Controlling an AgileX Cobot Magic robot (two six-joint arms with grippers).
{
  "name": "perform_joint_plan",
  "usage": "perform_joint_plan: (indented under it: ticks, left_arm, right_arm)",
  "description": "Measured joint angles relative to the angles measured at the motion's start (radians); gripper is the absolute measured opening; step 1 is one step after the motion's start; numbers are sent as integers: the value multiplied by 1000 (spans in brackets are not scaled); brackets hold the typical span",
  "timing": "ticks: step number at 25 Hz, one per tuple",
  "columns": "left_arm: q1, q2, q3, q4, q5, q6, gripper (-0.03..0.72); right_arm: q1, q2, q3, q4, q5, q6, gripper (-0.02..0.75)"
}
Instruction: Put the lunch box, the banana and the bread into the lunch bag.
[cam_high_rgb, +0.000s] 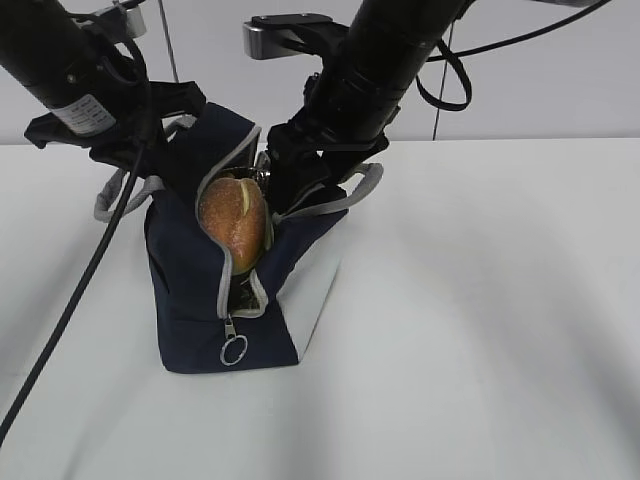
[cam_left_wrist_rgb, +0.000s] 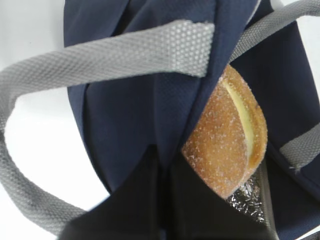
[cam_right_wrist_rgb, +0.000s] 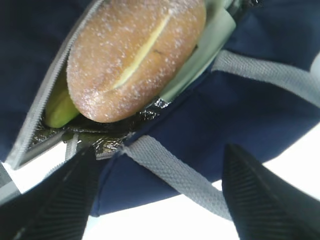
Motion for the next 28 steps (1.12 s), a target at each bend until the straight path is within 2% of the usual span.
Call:
perform_joint_plan:
  ticks: [7,16,23,28]
  left_arm:
    - [0,0,0,0,0,0,0]
    - [0,0,0,0,-1,1,0]
    - [0,0,0,-1,0,1,0]
    - [0,0,0,-3,0,1,0]
  right_arm:
    - [2,0,0,58,-5,-158,588]
    - [2,25,0,101,8,-206,588]
    - [2,47,0,101,19,-207,588]
    - [3,62,-2,46,38,-209,568]
